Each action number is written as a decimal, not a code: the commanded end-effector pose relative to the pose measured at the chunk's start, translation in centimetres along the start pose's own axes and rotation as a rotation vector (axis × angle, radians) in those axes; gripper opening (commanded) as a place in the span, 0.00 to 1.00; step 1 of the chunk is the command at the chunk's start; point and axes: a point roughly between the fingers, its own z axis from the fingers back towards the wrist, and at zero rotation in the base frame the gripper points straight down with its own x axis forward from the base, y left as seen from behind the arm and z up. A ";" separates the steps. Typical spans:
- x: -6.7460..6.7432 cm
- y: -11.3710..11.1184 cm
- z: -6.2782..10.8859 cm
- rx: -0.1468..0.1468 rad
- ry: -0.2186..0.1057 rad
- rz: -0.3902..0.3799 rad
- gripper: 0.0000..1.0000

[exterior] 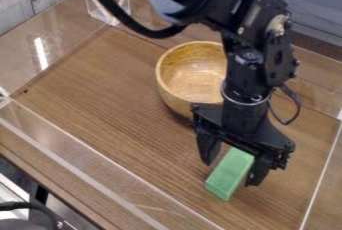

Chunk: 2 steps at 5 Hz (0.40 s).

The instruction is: Put the green block in the brown bowl

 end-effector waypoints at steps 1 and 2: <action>0.5 -1.1 1.4 -0.006 -0.065 0.040 1.00; 0.8 -1.9 1.6 -0.002 -0.083 0.068 1.00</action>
